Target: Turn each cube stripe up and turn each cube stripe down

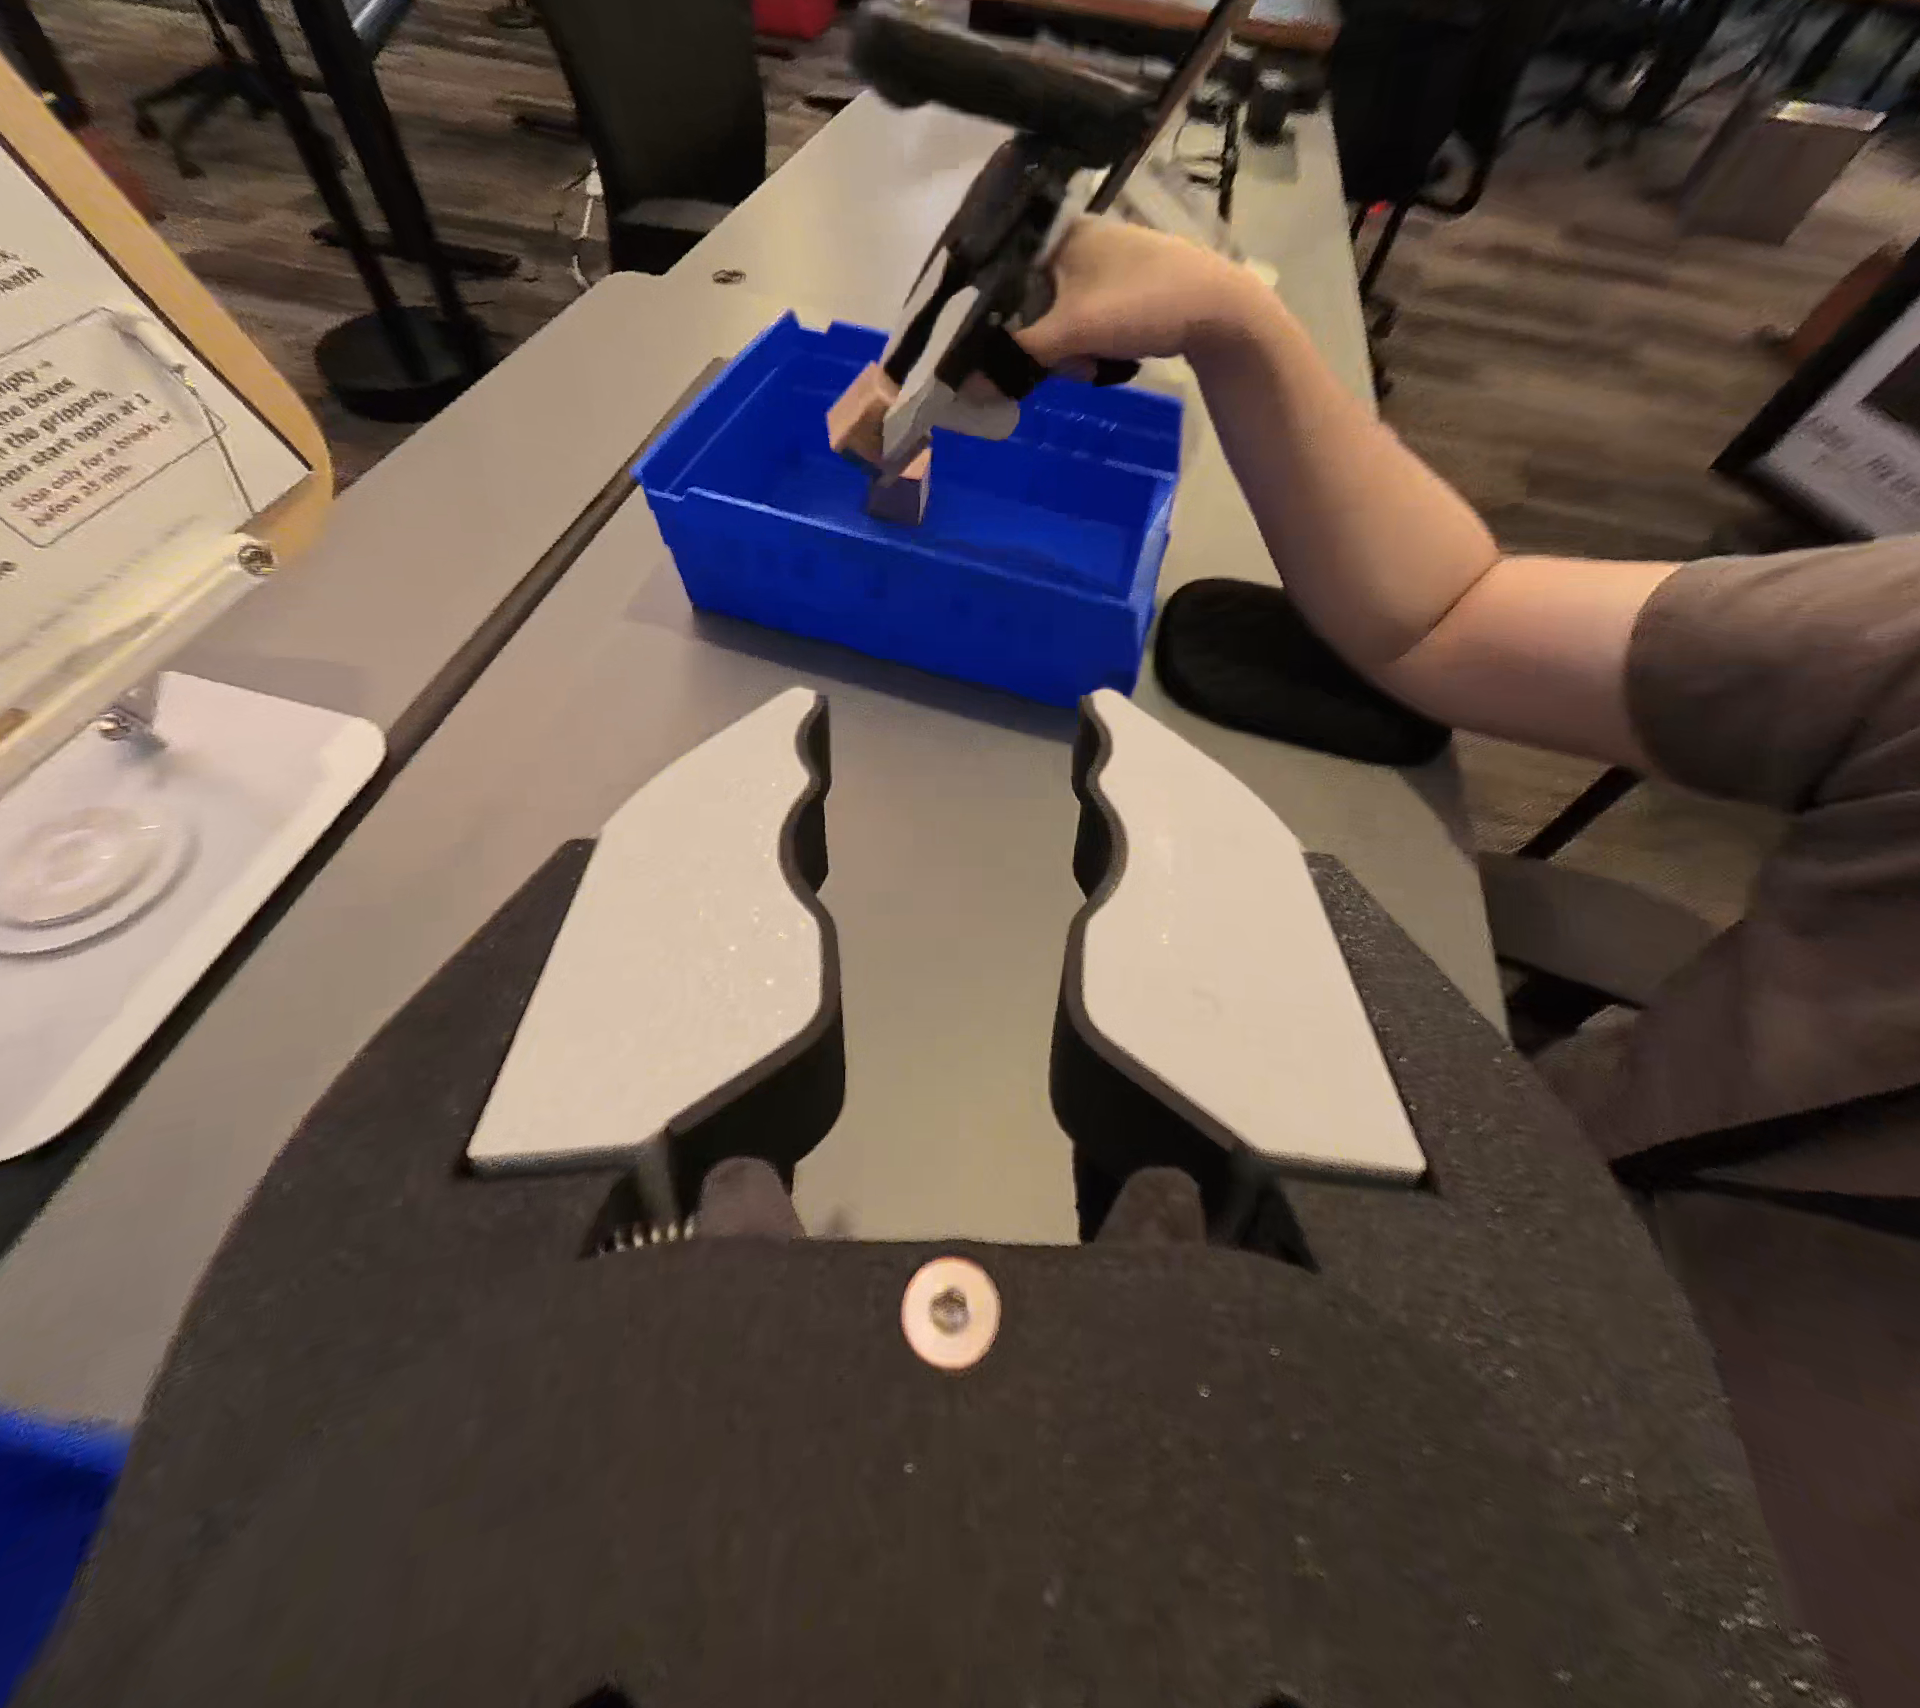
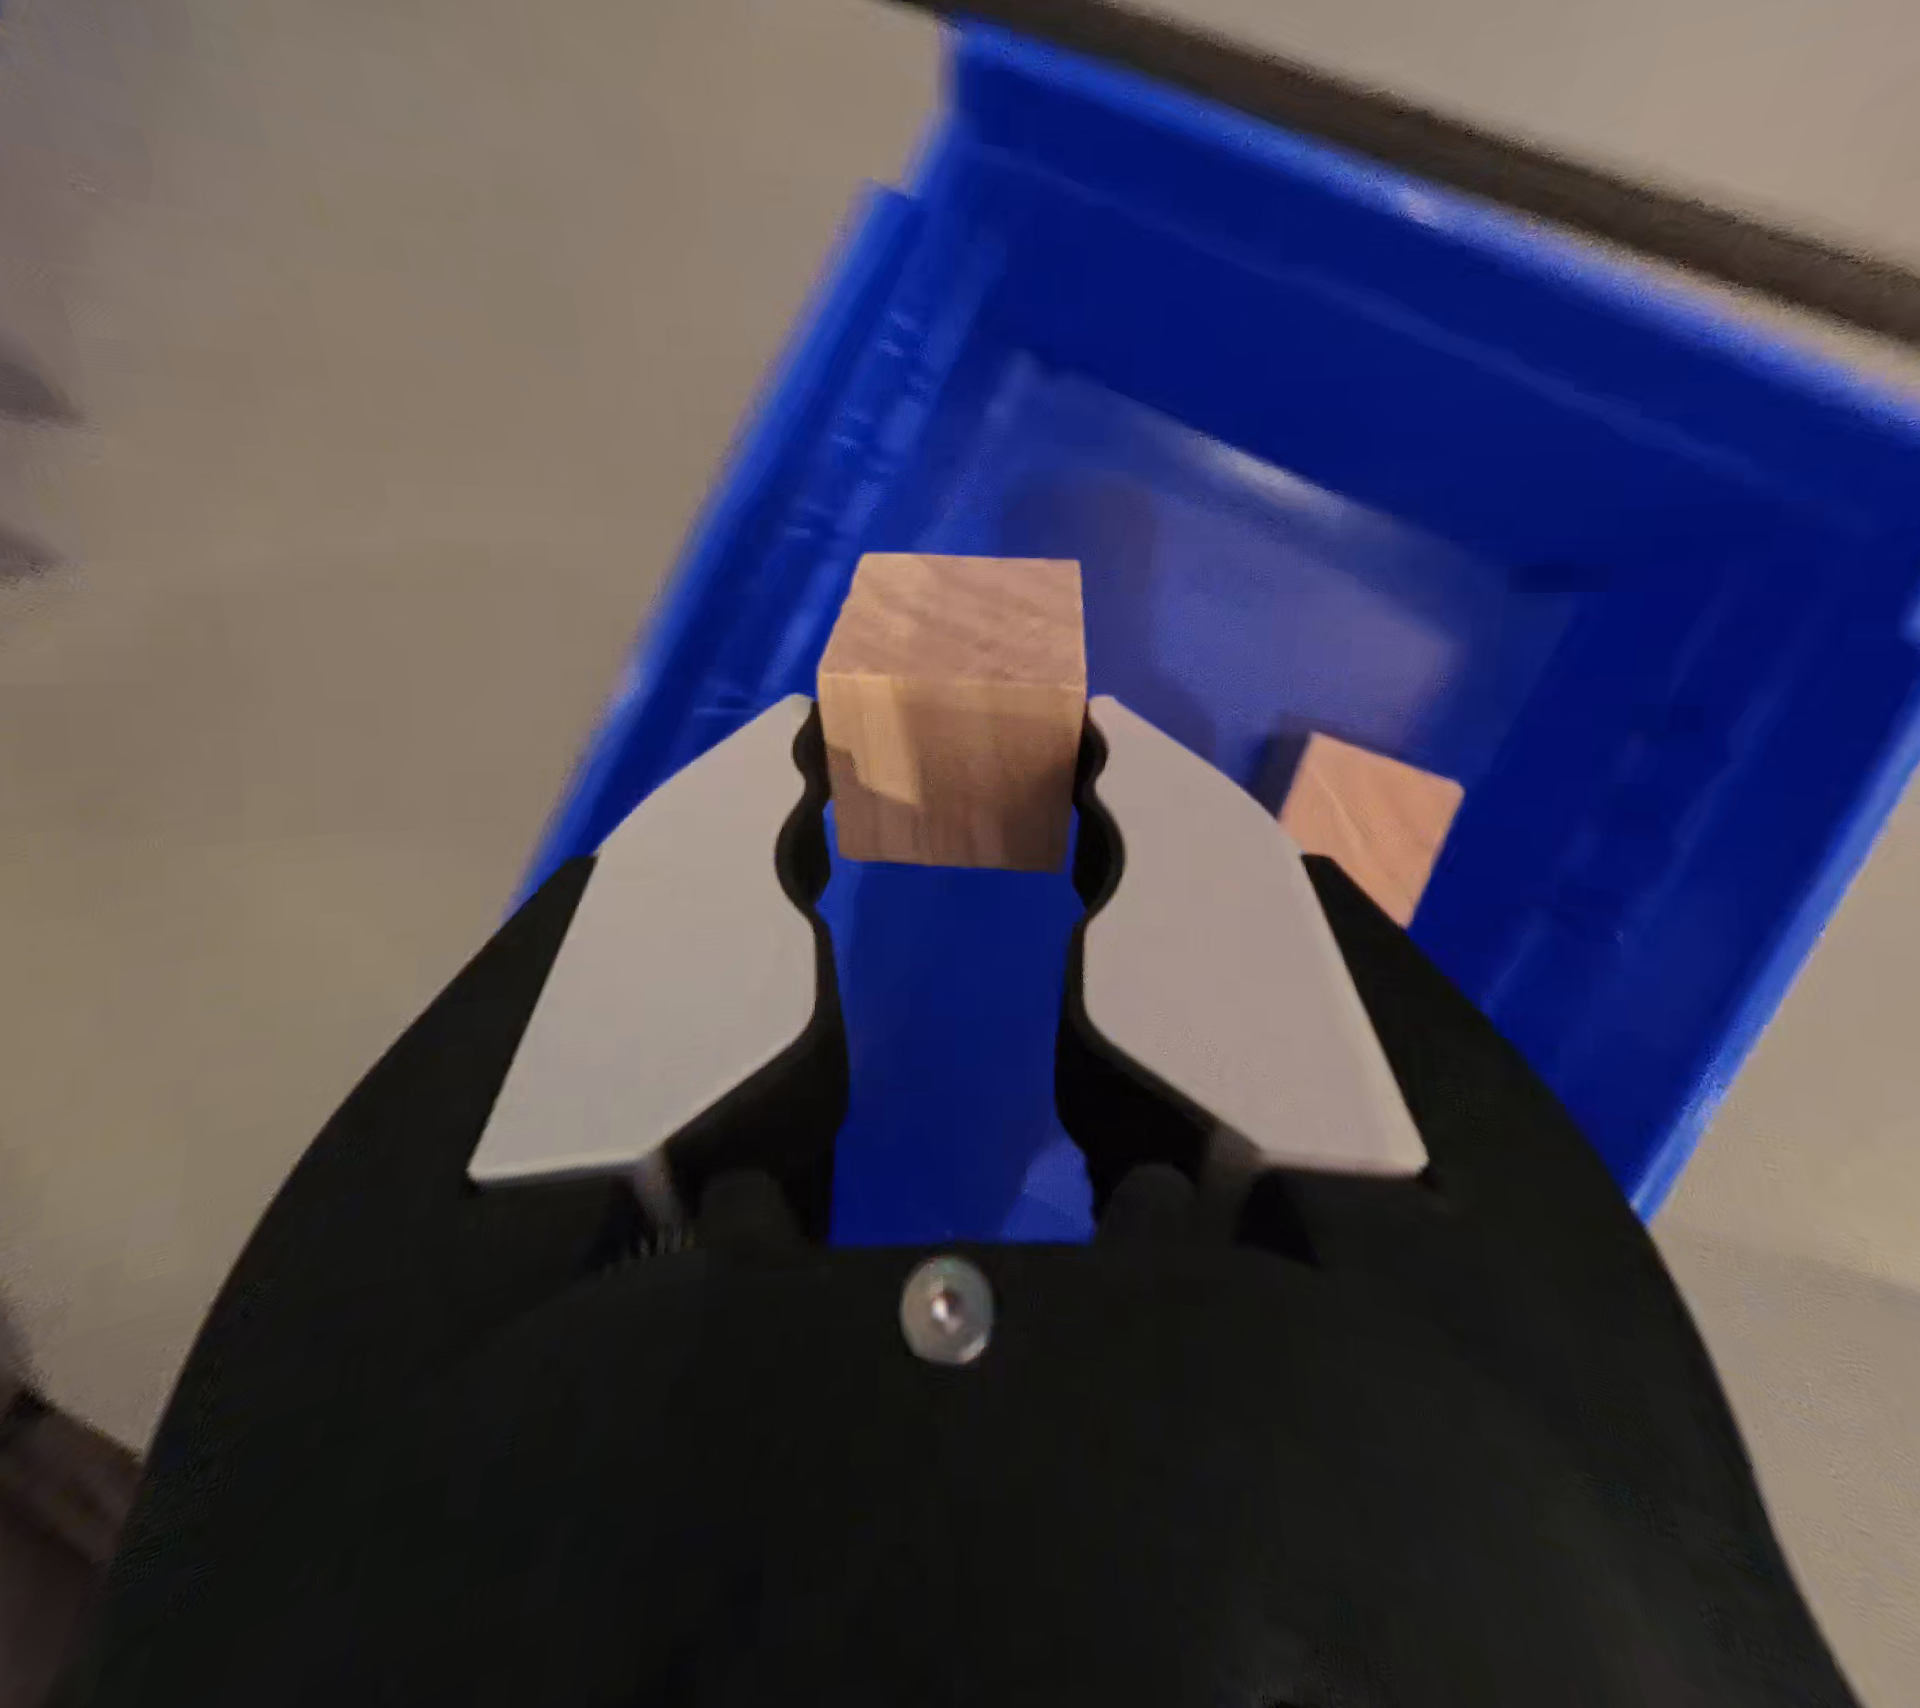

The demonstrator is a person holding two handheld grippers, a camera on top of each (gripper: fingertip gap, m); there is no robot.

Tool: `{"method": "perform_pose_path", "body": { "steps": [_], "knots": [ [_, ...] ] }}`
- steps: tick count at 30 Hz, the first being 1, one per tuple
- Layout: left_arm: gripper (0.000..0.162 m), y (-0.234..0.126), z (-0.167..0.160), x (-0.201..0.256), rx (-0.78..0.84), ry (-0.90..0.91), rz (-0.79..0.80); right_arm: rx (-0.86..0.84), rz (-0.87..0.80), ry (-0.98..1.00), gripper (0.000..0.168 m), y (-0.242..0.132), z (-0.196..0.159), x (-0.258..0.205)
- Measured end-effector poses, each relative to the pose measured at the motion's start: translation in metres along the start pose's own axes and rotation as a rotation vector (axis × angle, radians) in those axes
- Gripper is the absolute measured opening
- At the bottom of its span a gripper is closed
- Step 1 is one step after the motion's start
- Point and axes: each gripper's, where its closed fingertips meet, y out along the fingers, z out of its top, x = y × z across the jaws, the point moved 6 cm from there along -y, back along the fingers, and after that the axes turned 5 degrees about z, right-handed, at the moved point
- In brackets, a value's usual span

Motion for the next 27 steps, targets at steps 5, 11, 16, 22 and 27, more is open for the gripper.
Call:
{"method": "perform_pose_path", "body": {
  "steps": [5, 11, 16, 22, 27],
  "knots": [
    [0.043, 0.004, -0.003, 0.008, -0.053, 0.041, 0.015, -0.247, -0.13, 0.125, 0.046, 0.051, -0.025, 0.034],
    [0.043, 0.004, -0.002, 0.004, -0.036, -0.004, 0.017, -0.301, -0.193, 0.207, 0.045, 0.064, -0.036, 0.049],
    [0.043, 0.003, -0.003, 0.002, -0.043, -0.01, 0.025, -0.292, -0.203, 0.209, 0.045, 0.069, -0.034, 0.051],
    [0.043, -0.001, -0.004, -0.003, -0.045, -0.036, 0.043, -0.308, -0.233, 0.183, 0.049, 0.068, -0.033, 0.05],
    [0.043, -0.005, -0.008, -0.006, -0.088, -0.024, 0.07, -0.229, -0.262, 0.13, 0.053, 0.05, -0.02, 0.042]
  ]
}}
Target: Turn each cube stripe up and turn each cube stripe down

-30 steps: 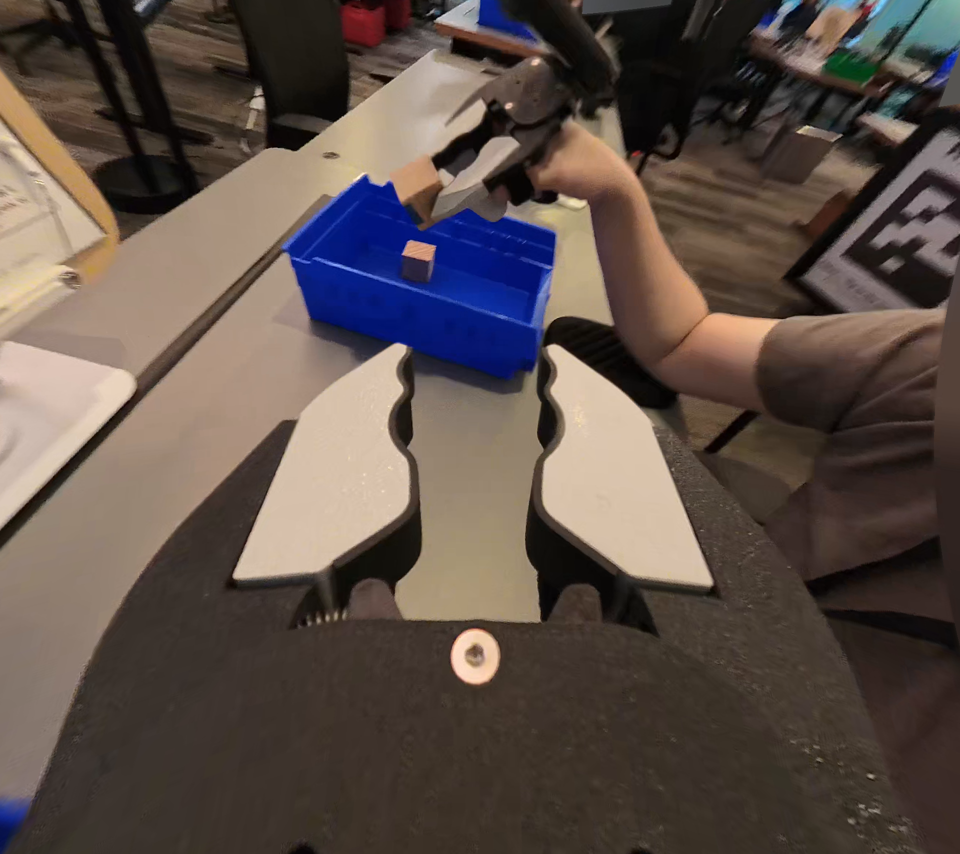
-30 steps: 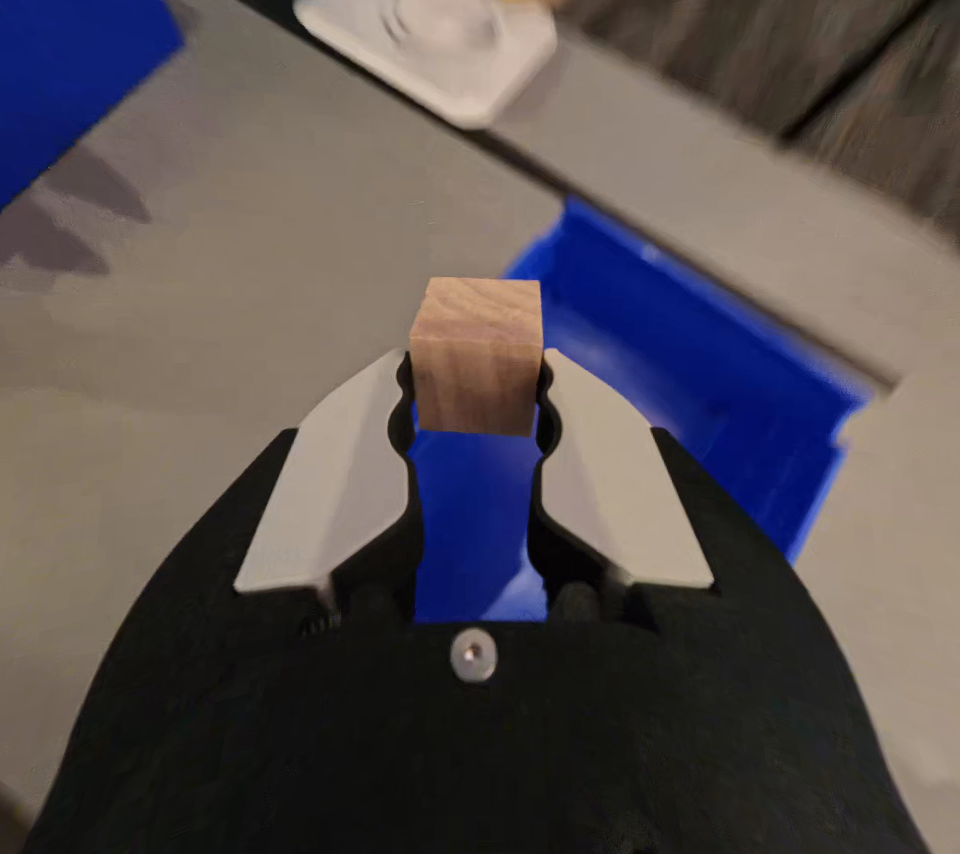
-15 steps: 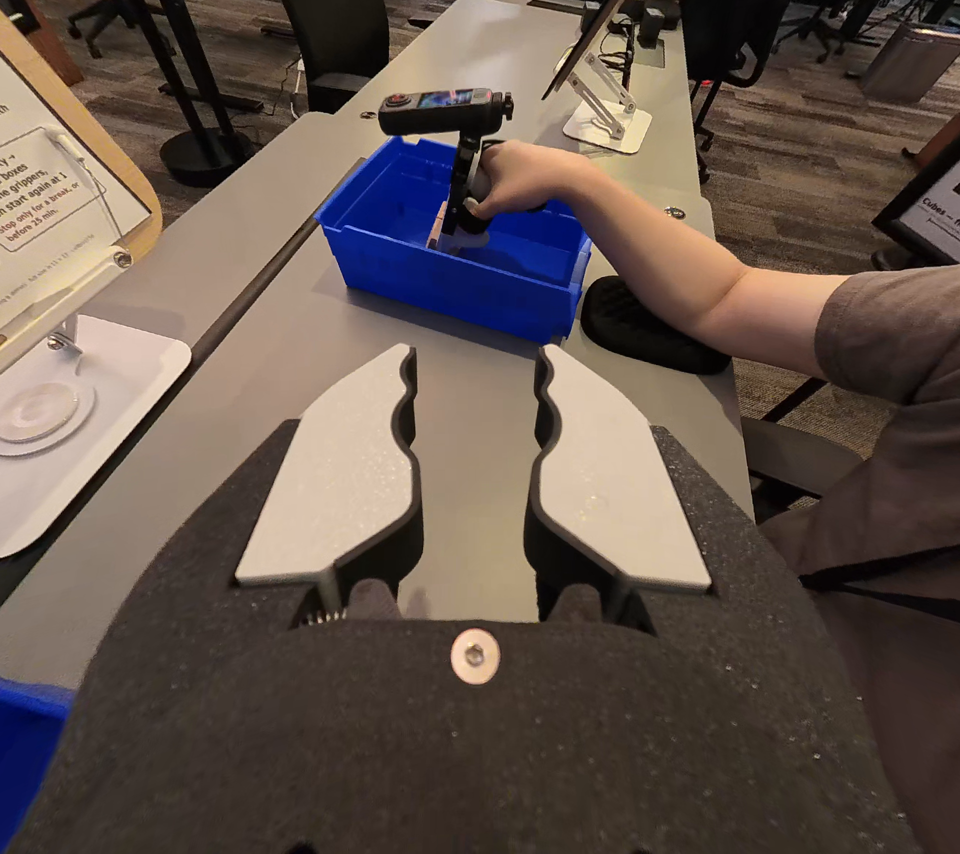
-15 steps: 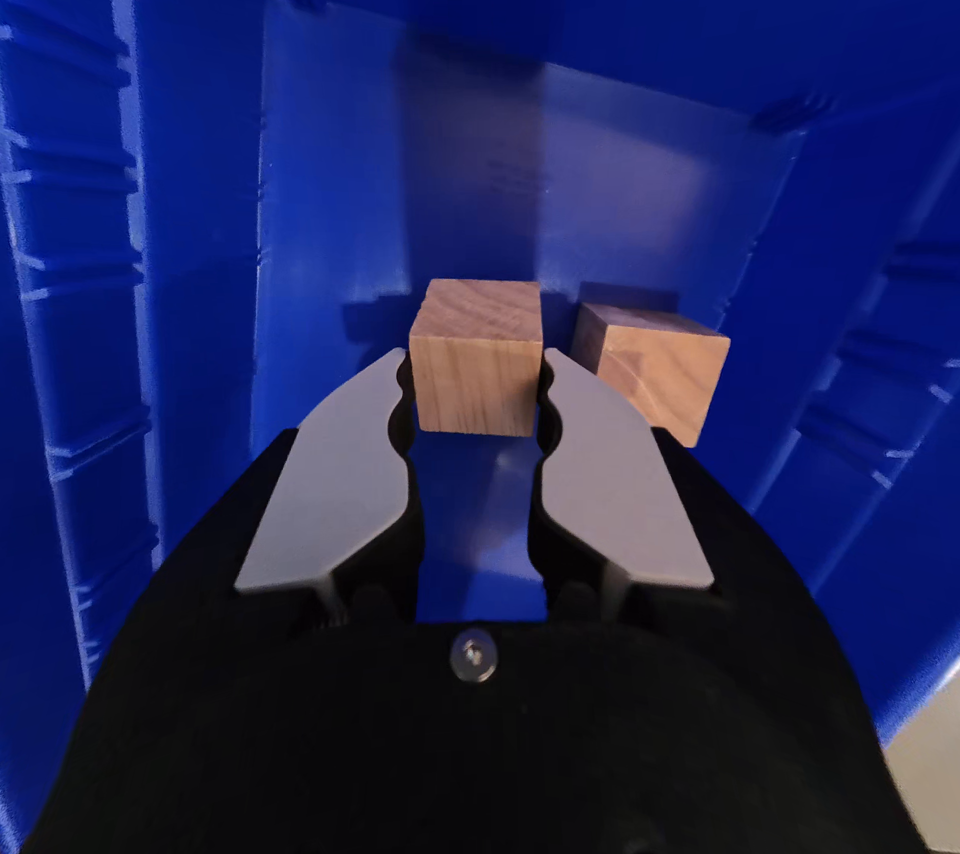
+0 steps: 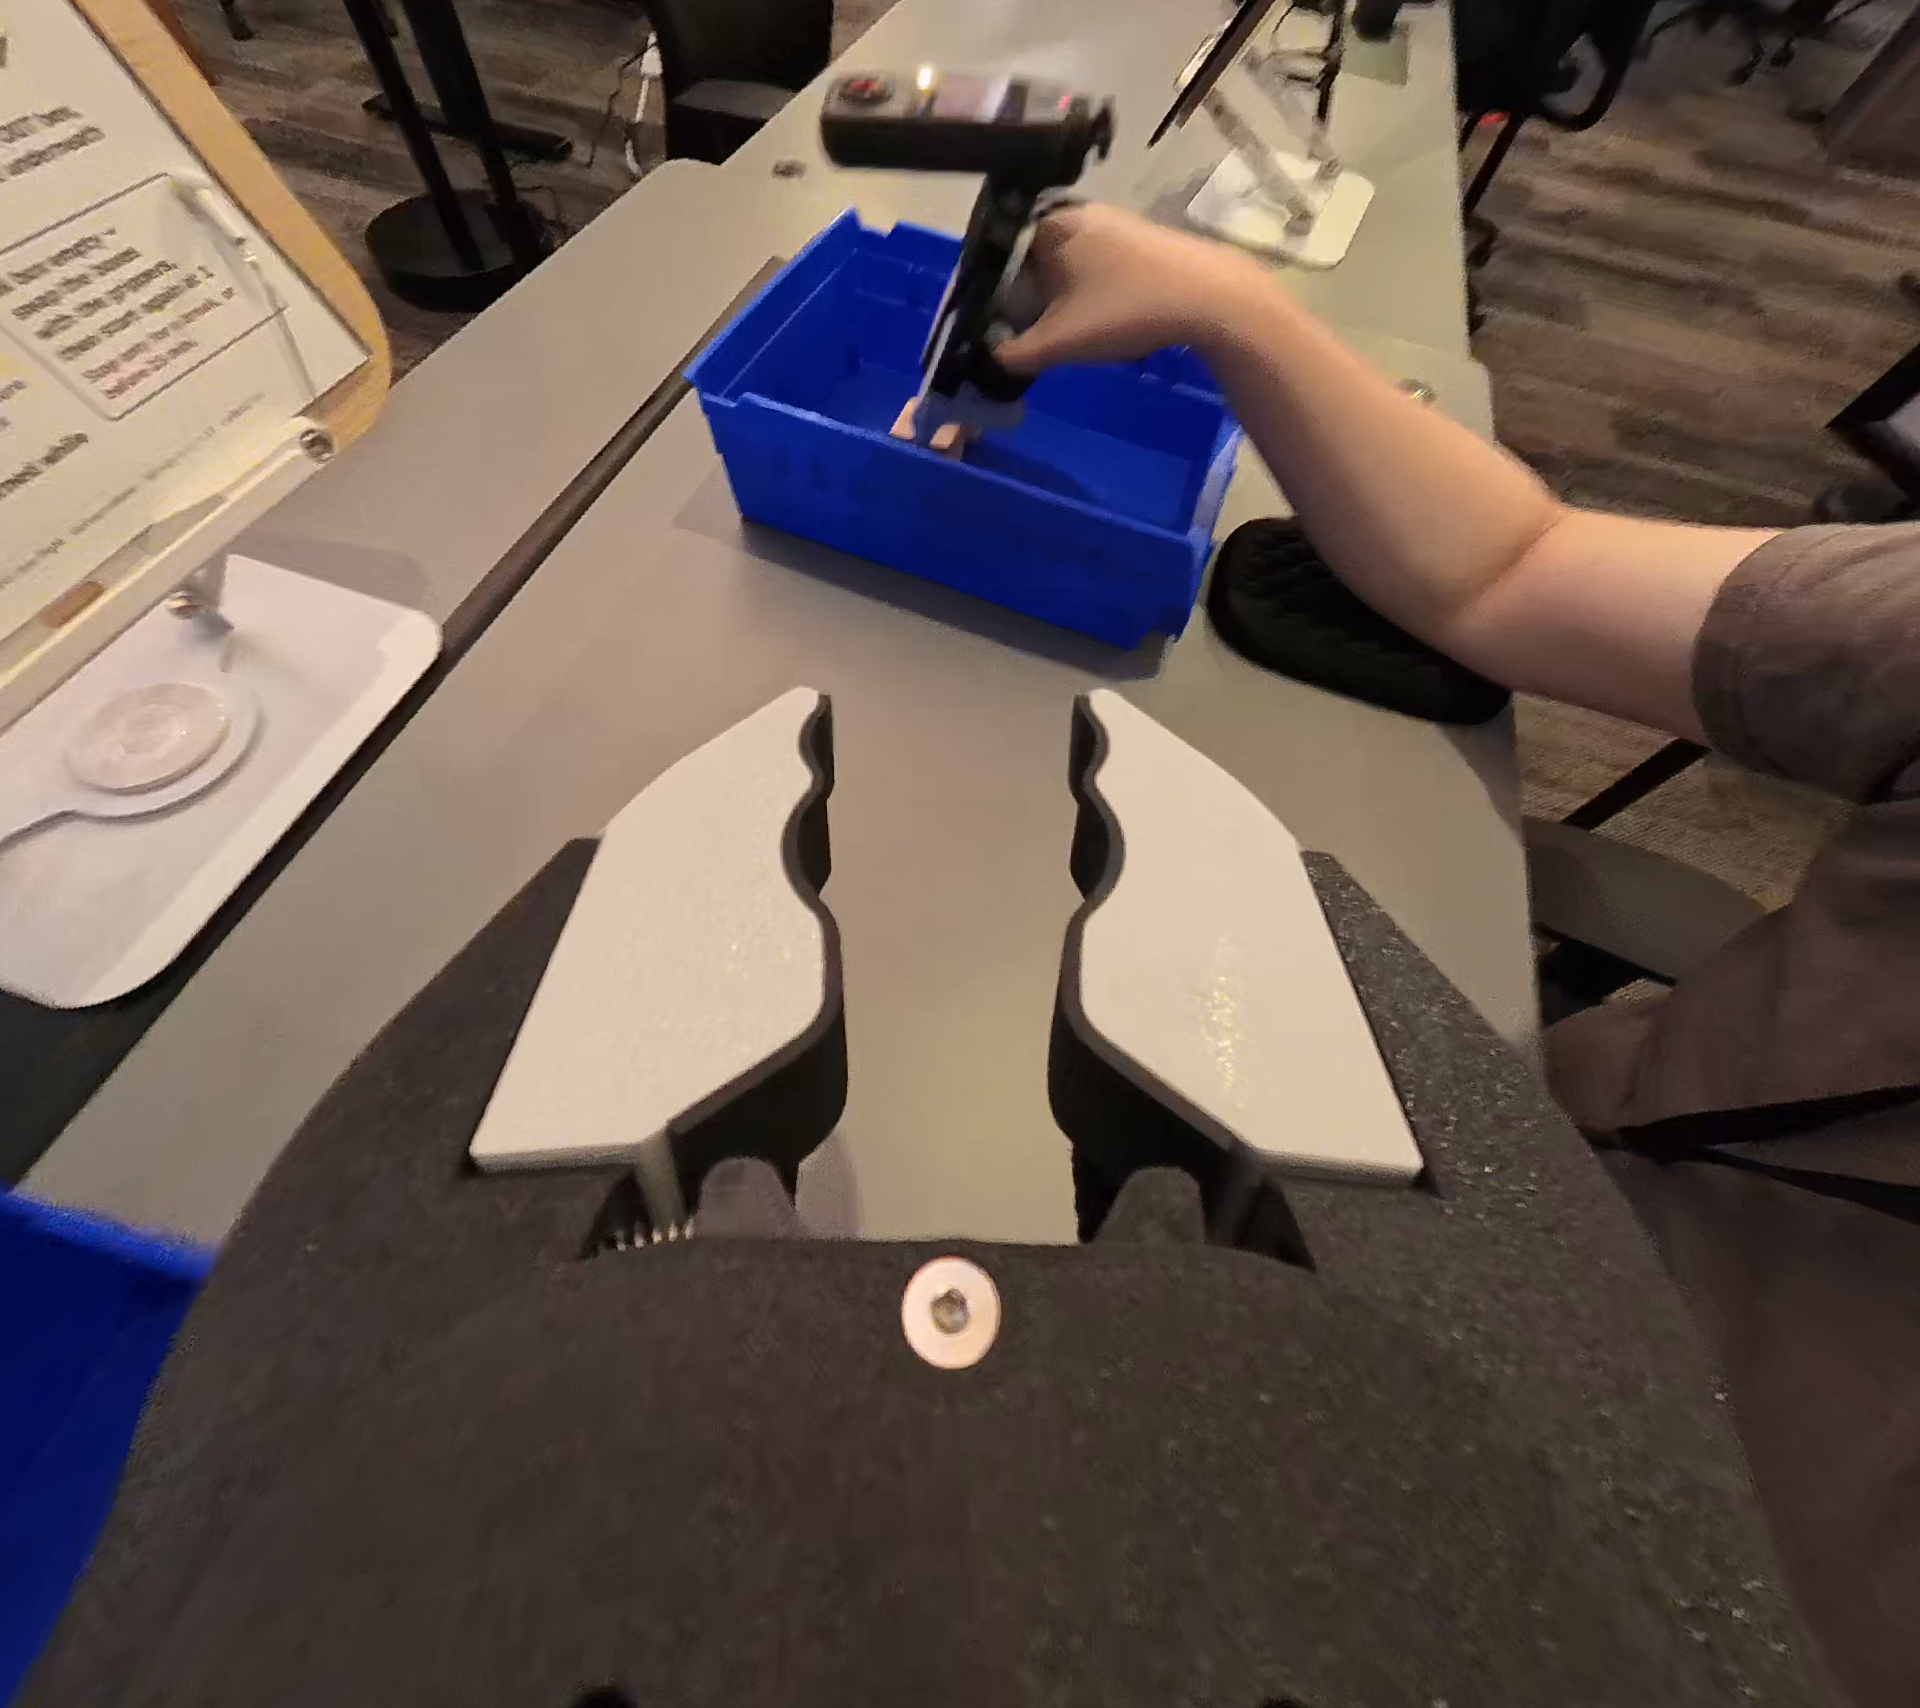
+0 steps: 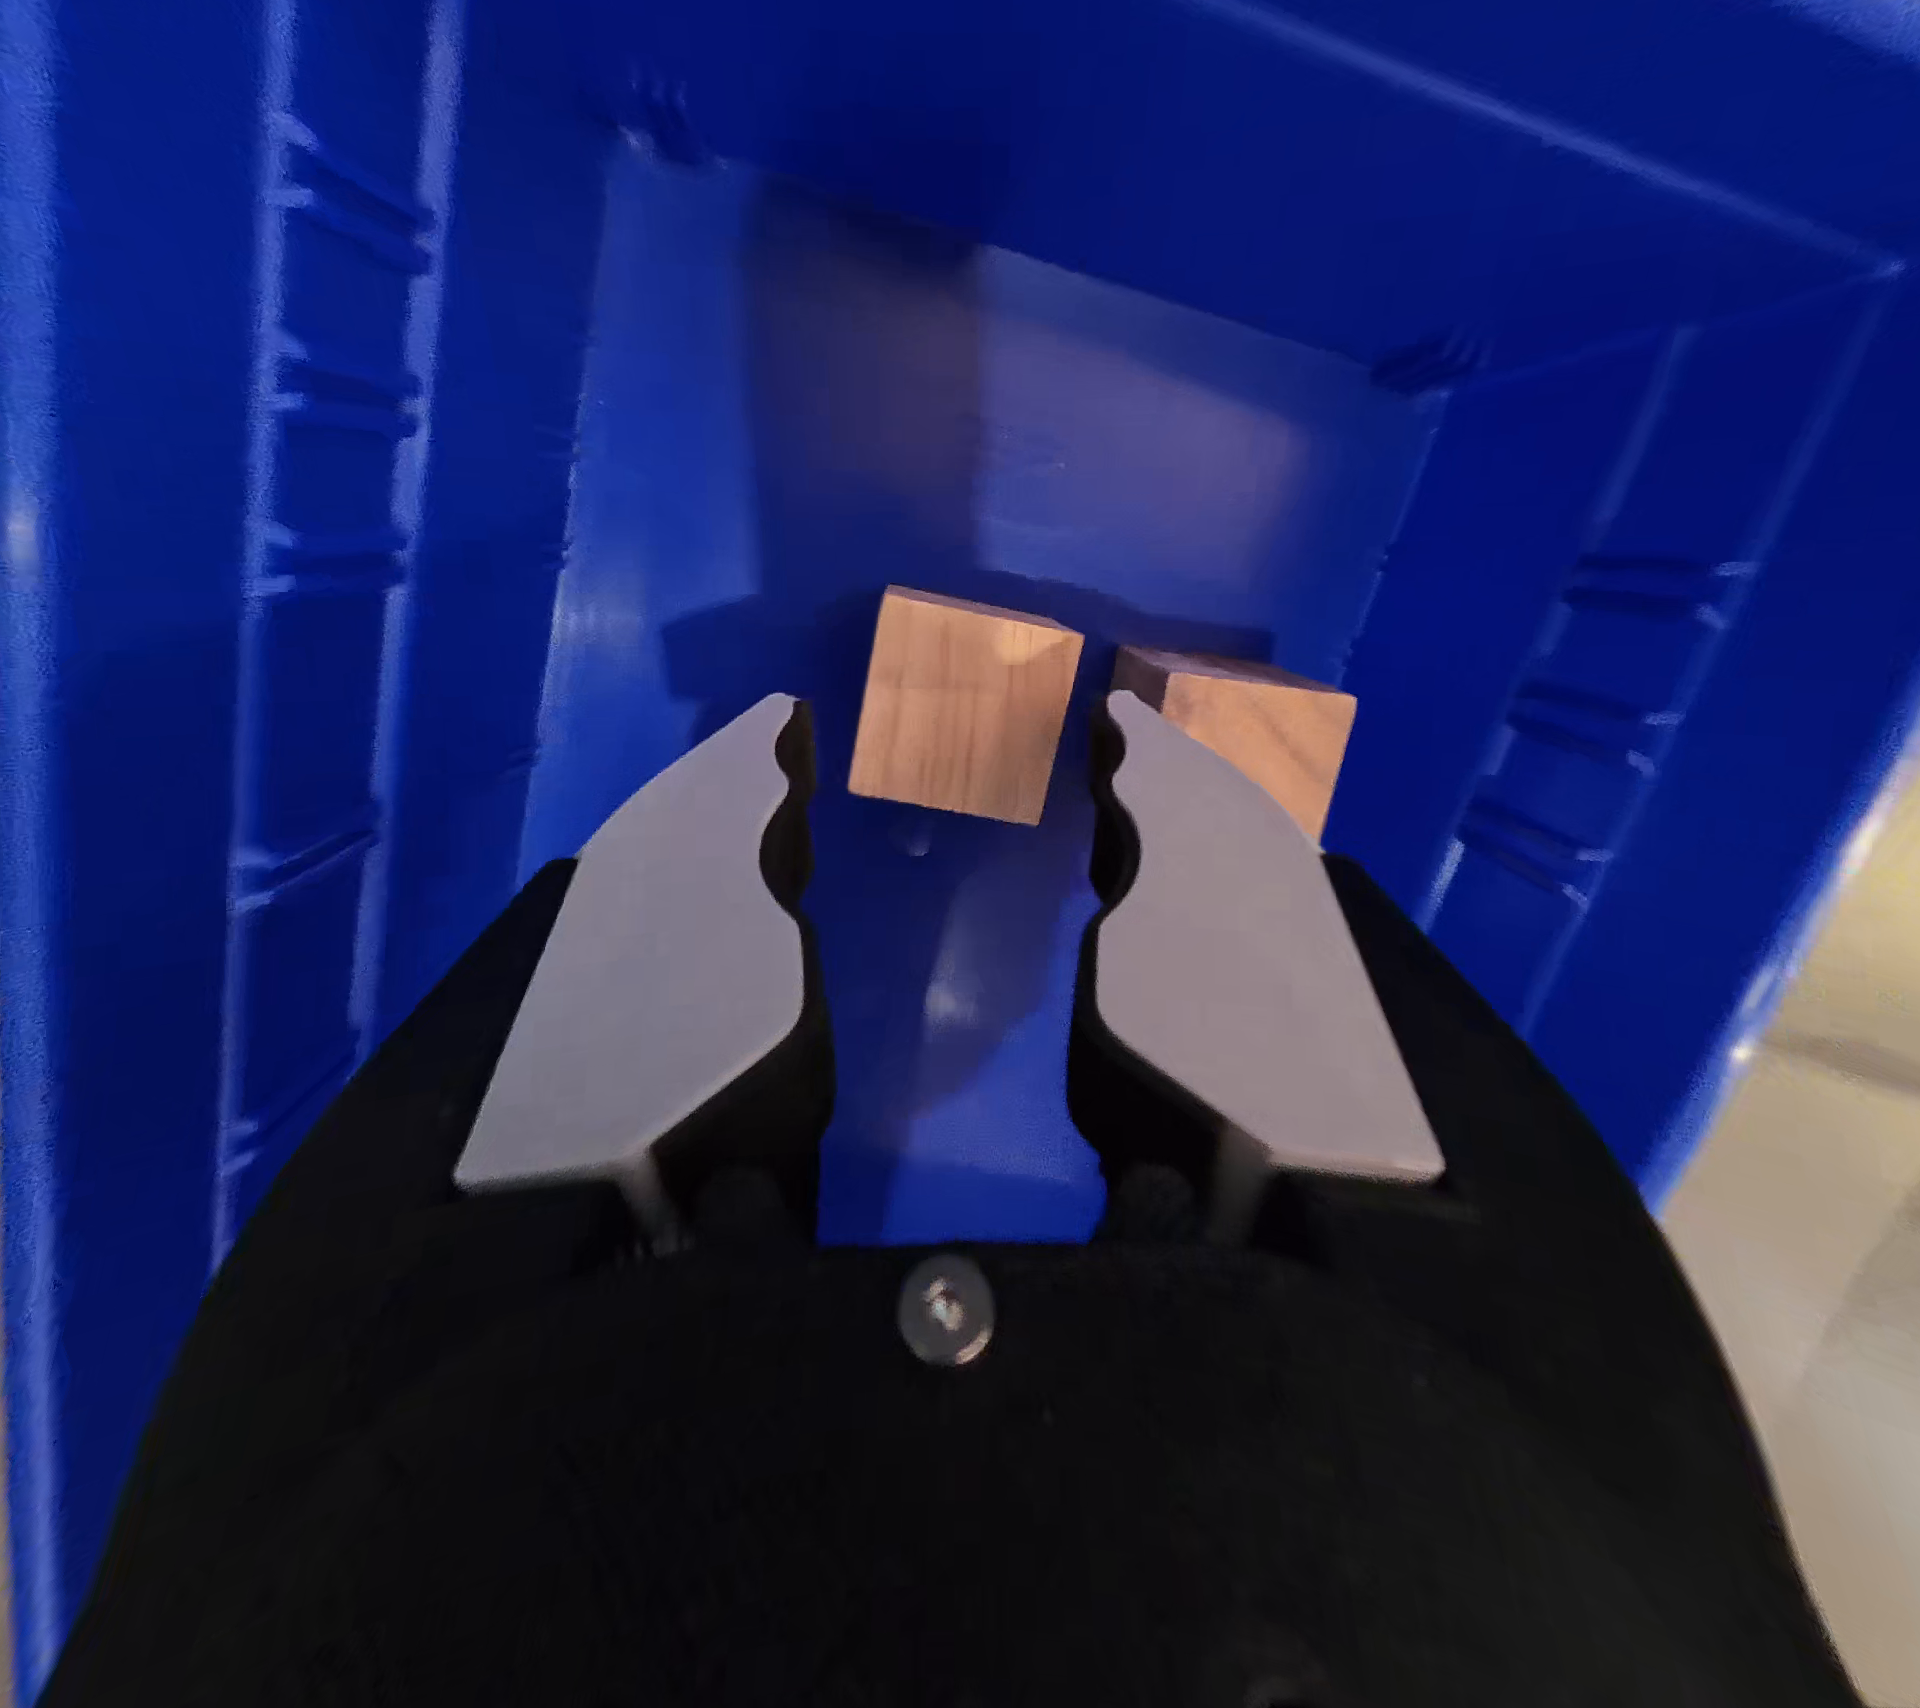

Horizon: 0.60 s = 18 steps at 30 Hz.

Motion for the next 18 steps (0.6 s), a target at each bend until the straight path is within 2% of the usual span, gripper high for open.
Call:
{"method": "perform_pose_path", "body": {
  "steps": [2, 4, 8, 11, 16, 18],
  "knots": [
    [0.04, -0.007, -0.007, -0.008, -0.066, 0.052, 0.07, 0.034, 0.003, -0.027, 0.053, -0.012, 0.002, -0.006],
    [0.033, -0.019, -0.022, -0.022, -0.208, 0.091, 0.192, 0.071, 0.023, -0.052, 0.053, -0.022, 0.005, -0.015],
    [0.033, -0.048, -0.065, -0.047, -0.515, 0.166, 0.359, 0.109, 0.051, -0.099, 0.053, -0.034, 0.008, -0.028],
    [0.034, -0.065, -0.097, -0.07, -0.71, 0.155, 0.462, 0.102, 0.053, -0.129, 0.053, -0.038, 0.006, -0.035],
    [0.04, -0.062, -0.133, -0.099, -0.825, 0.028, 0.372, 0.114, 0.067, -0.186, 0.053, -0.045, 0.006, -0.052],
    [0.042, -0.057, -0.147, -0.106, -0.859, 0.027, 0.304, 0.111, 0.073, -0.207, 0.053, -0.046, 0.005, -0.058]
  ]
}}
